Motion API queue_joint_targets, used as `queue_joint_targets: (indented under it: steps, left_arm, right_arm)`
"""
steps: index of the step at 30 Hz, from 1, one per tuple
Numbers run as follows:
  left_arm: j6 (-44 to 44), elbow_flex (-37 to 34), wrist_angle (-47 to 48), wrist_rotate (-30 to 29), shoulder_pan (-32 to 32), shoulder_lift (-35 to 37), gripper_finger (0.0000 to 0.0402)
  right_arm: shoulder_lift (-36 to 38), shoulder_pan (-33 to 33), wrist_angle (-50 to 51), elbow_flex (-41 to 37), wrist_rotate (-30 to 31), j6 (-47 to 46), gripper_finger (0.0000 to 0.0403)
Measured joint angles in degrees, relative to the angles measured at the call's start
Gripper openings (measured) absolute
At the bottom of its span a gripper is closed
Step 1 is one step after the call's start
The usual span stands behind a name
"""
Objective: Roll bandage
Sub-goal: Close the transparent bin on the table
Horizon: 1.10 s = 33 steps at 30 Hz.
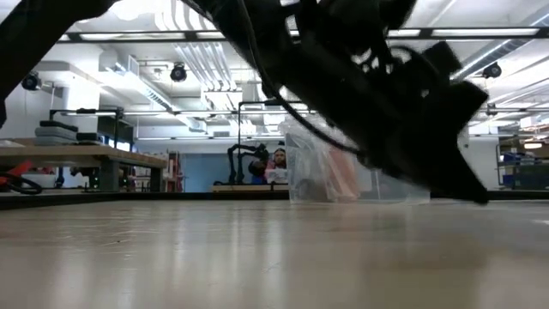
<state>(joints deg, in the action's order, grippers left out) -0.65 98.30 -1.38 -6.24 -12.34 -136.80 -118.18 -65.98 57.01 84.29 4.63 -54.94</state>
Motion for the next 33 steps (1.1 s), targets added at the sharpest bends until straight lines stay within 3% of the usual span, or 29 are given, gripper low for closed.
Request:
queue_joint_targets:
  steps: [12, 19, 25, 33]
  left_arm:
    - [9.63, -1.16, 15.85, -5.1, -1.34, 17.93, 0.0114]
    - [11.16, -7.88, 17.67, -4.71, -4.98, 29.26, 0.0114]
    - [13.41, -16.87, 5.44, 0.34, -9.85, 37.35, 0.0114]
    - [18.2, -29.17, -10.03, -0.81, -12.72, 39.46, 0.0156]
  right_arm:
    - [10.26, 1.23, 1.89, 0.32, 1.51, -6.6, 0.0002]
    - [17.11, 5.09, 1.54, 2.16, 3.14, -7.21, 0.0001]
    - [23.41, 9.55, -0.01, 2.61, 4.43, -6.96, 0.0001]
    - [29.86, 13.16, -2.43, 3.07, 4.48, -4.02, 0.0]
